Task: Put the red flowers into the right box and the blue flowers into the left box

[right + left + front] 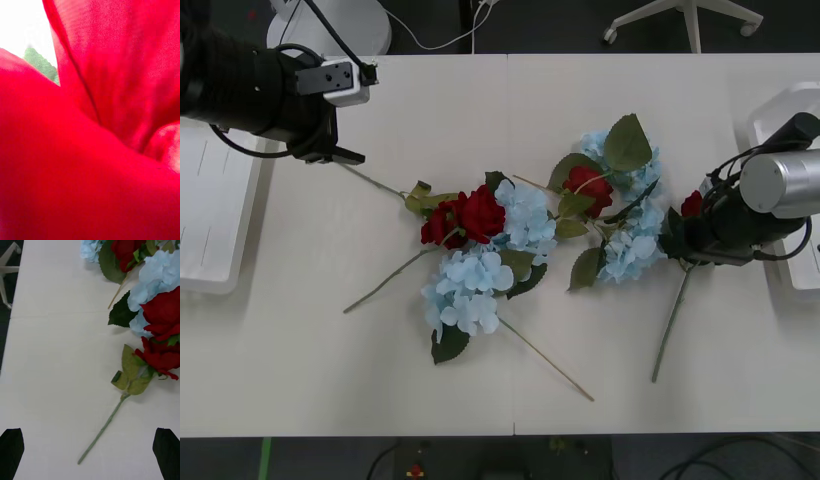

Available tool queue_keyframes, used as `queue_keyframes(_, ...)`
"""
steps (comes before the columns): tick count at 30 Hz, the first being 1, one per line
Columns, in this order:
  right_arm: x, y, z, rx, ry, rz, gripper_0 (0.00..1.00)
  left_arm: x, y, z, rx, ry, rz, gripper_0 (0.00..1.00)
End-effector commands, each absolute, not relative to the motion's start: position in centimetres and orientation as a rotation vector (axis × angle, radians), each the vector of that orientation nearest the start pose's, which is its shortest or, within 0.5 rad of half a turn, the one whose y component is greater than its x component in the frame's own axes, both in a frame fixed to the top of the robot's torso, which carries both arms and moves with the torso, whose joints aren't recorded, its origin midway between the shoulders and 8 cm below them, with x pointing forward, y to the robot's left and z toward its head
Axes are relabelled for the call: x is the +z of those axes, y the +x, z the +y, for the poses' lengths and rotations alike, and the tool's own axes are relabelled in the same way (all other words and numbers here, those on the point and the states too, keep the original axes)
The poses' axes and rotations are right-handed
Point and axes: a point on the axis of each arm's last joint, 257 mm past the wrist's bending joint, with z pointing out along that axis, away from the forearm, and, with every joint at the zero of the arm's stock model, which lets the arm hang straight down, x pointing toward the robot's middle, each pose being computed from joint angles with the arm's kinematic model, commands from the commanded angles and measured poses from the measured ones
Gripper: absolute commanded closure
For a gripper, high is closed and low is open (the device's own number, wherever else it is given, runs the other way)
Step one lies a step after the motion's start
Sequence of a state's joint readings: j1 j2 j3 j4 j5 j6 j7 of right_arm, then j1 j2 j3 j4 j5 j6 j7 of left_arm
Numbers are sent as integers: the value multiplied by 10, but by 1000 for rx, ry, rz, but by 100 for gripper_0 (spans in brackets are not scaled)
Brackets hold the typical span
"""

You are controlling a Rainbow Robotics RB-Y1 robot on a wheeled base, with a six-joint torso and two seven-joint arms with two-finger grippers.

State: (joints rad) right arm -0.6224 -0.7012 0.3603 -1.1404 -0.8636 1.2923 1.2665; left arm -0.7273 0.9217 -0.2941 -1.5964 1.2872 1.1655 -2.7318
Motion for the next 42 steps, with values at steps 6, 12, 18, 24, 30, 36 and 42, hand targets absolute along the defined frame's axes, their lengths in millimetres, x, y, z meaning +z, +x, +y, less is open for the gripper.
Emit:
queue_keyframes(6, -326, 533, -303, 196, 250, 2778, 62, -40, 578, 221, 301, 1232, 1607, 0)
queue_keyframes(12, -325, 533, -302, 204, 259, 2776, 100, -49, 593, 188, 209, 1051, 1405, 0)
queue_keyframes(18, -303, 535, -296, 244, 277, 2801, 100, -73, 590, 178, -69, 1259, 1197, 0)
queue_keyframes(24, -252, 543, -290, 298, 260, 2816, 100, -84, 572, 215, -53, 1605, 1083, 0)
queue_keyframes(30, -187, 568, -299, 215, 97, 2751, 100, -91, 568, 251, 110, 1969, 983, 0)
queue_keyframes(36, -126, 598, -333, -35, -137, 2626, 100, -99, 590, 271, 328, 2187, 857, 0)
queue_keyframes(42, -79, 627, -396, -455, -386, 2458, 100, -115, 602, 271, 474, 2377, 789, 0)
